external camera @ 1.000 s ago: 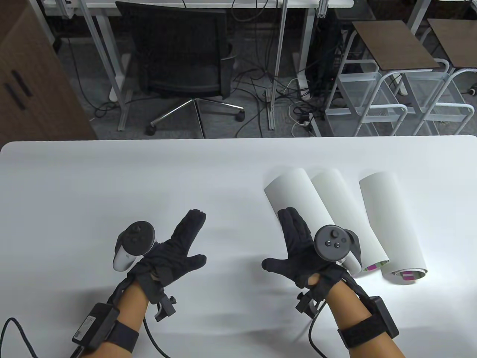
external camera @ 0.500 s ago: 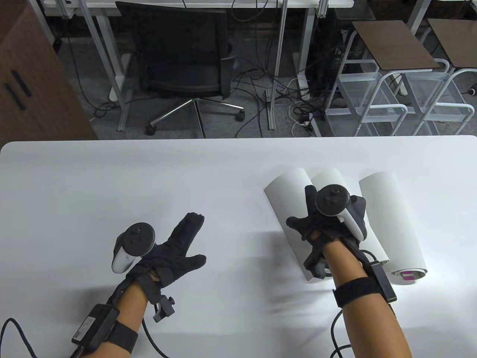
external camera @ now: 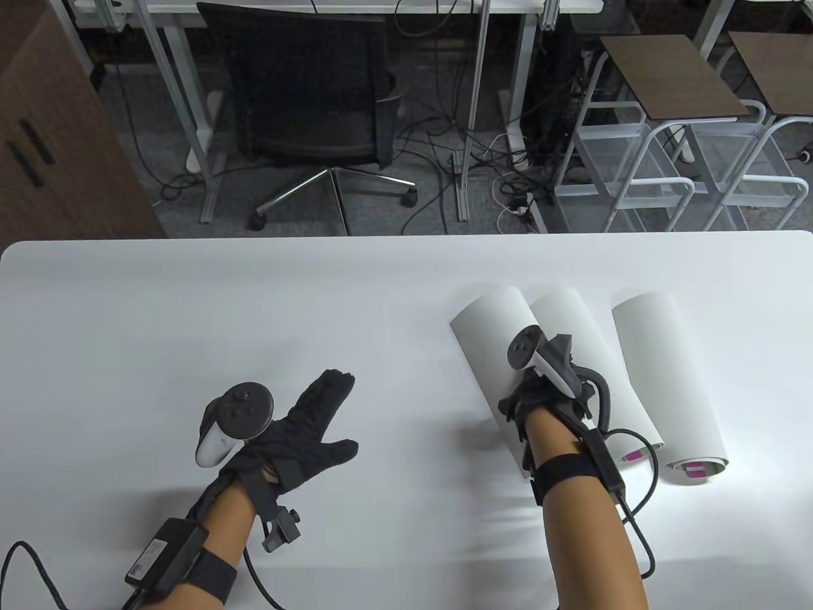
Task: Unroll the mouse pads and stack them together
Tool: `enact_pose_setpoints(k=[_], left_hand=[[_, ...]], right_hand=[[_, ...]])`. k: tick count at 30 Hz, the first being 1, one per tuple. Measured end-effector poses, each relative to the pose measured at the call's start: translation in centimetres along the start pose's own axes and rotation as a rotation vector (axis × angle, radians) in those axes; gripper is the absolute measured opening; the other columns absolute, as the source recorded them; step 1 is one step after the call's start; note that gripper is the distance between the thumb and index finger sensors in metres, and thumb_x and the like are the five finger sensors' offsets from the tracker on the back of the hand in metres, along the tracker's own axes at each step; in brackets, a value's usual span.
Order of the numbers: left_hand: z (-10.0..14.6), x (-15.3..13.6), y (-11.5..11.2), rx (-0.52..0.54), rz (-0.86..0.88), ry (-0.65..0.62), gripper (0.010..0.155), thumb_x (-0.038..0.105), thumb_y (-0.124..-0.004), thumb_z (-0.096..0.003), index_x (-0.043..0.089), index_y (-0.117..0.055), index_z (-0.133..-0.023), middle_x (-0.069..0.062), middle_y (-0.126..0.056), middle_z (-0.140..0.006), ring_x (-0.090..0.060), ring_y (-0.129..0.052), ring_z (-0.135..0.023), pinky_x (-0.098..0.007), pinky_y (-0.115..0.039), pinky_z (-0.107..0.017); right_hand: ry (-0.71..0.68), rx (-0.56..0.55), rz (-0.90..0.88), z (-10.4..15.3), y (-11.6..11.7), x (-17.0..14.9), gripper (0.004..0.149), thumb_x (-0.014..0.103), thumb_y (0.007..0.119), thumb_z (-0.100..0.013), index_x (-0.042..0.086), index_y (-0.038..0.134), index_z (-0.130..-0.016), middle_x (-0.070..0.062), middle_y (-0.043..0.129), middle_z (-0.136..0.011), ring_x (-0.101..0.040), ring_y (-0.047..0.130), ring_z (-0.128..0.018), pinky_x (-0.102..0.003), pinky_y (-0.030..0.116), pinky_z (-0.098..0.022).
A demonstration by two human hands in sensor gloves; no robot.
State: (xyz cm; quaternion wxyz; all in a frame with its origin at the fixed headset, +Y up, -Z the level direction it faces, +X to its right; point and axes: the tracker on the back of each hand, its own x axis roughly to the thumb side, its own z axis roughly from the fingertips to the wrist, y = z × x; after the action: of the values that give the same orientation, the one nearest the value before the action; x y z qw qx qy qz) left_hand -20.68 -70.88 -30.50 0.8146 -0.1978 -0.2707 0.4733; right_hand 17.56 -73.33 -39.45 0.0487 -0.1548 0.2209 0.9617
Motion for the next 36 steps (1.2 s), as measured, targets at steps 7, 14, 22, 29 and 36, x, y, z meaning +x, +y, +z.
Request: enact_pose_setpoints(k=[7,14,22,29,36], left_hand=[[-0.2,-0.2,-0.2,-0.003,-0.011,0.020,0.099,0.080,-0.074,-0.0428,0.040,-0.018,-0.113,0.000,-0.001,-0.118,-0.041,-0.001,-0.115,-0.075,-0.011,-0.067],[-0.2,-0.2,-0.3,0.009,-0.006,0.030,0.098,0.079,-0.074,-0.0433,0.040,-0.018,-0.113,0.000,-0.002,-0.118,-0.041,-0.002,-0.115,-0.075,-0.012,-0.067],[-0.3,-0.2,0.7,0.094,0.090,0.027,0.097,0.078,-0.075,-0.0438,0.039,-0.019,-0.113,-0.001,-0.005,-0.119,-0.041,-0.007,-0.116,-0.074,-0.014,-0.068],[-0.8,-0.2,1.8,0.200,0.266,0.052,0.093,0.072,-0.077,-0.0469,0.035,-0.024,-0.114,-0.003,-0.015,-0.120,-0.042,-0.019,-0.117,-0.073,-0.022,-0.070],[-3.0,-1.3,-0.2,0.215,0.515,0.120,0.087,0.065,-0.076,-0.0511,0.030,-0.028,-0.114,-0.006,-0.026,-0.120,-0.043,-0.030,-0.116,-0.072,-0.029,-0.071]], right_hand=[[-0.004,-0.089,0.039,-0.1,0.3,0.6,0.105,0.045,0.095,-0.034,0.021,0.017,-0.099,-0.019,0.031,-0.100,-0.053,0.060,-0.091,-0.061,0.060,-0.062],[-0.018,-0.209,-0.011,0.6,-1.4,0.8,0.090,0.029,0.095,-0.036,0.021,0.032,-0.100,-0.014,0.058,-0.093,-0.040,0.090,-0.072,-0.048,0.082,-0.048],[-0.183,-0.168,-0.482,3.1,-4.4,-0.5,0.088,0.025,0.094,-0.036,0.023,0.034,-0.100,-0.012,0.062,-0.091,-0.036,0.096,-0.066,-0.045,0.086,-0.044],[-0.467,-0.175,-0.787,6.3,-5.6,0.1,0.089,0.026,0.094,-0.037,0.023,0.031,-0.100,-0.012,0.059,-0.092,-0.037,0.094,-0.067,-0.045,0.085,-0.044],[-0.752,0.064,-1.120,7.9,-3.1,2.8,0.091,0.027,0.093,-0.038,0.026,0.026,-0.100,-0.013,0.053,-0.095,-0.039,0.092,-0.069,-0.046,0.083,-0.046]])
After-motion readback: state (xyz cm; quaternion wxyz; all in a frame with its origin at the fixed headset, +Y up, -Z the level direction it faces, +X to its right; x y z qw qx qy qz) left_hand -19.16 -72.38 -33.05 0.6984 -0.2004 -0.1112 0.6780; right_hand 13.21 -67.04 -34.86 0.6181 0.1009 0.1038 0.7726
